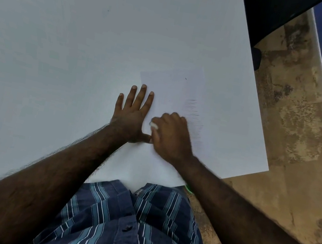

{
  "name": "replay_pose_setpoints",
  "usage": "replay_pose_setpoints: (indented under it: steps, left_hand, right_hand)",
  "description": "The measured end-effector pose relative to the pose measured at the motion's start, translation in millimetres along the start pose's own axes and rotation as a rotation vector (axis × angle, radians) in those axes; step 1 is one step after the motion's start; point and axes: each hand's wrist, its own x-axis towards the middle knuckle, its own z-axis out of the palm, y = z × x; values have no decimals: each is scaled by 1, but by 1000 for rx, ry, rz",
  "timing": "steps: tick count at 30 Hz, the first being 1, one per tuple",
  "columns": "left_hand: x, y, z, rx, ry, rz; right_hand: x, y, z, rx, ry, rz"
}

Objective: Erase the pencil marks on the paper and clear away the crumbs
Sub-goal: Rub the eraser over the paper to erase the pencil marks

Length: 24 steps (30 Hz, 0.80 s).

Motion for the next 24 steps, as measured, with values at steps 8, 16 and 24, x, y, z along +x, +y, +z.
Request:
replay_pose_setpoints:
  steps: [8,16,24]
  left_hand:
    - [-1,0,-4,2,-29,2]
    - [-3,1,-4,11,-16,1]
    - [-4,2,-9,17,-22,-2]
  right_hand:
    - [32,47,-21,-80,208,307]
    - [12,18,-5,-42,47,18]
    - [46,42,-22,29,144,336]
